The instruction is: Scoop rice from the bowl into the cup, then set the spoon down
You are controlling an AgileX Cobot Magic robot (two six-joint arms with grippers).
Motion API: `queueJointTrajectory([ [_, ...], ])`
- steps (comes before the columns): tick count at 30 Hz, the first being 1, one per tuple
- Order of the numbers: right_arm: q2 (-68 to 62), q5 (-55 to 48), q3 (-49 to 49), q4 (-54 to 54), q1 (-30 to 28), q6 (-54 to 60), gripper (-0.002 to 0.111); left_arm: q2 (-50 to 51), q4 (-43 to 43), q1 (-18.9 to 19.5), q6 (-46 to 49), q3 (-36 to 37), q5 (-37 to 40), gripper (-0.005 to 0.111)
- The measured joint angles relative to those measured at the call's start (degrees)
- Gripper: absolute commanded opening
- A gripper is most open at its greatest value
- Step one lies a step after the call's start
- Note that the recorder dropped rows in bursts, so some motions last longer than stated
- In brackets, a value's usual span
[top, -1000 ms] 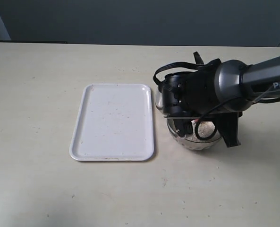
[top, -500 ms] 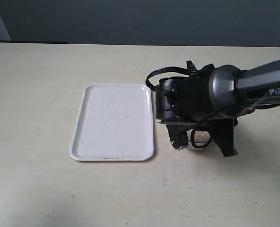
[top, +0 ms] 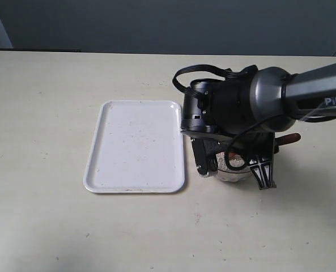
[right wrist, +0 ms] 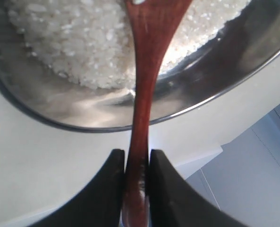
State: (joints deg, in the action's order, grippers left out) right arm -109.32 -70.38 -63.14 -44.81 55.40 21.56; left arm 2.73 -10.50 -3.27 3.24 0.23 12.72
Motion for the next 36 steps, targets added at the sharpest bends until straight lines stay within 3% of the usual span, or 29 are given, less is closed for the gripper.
queueJointTrajectory([
  [16, 0.0, 0.0, 0.0, 0.14, -0.35, 0.1, -0.001, 0.0, 0.0, 0.0, 0.0, 0.0, 0.0, 0.001],
  [27, 2.84, 0.45, -0.34, 5.99, -5.26, 1.53, -0.001, 0.0, 0.0, 0.0, 0.0, 0.0, 0.0, 0.001],
  [36, 3.23, 0.34, -0.34, 11.14, -5.75, 4.54, -0.001, 0.0, 0.0, 0.0, 0.0, 0.0, 0.0, 0.001],
])
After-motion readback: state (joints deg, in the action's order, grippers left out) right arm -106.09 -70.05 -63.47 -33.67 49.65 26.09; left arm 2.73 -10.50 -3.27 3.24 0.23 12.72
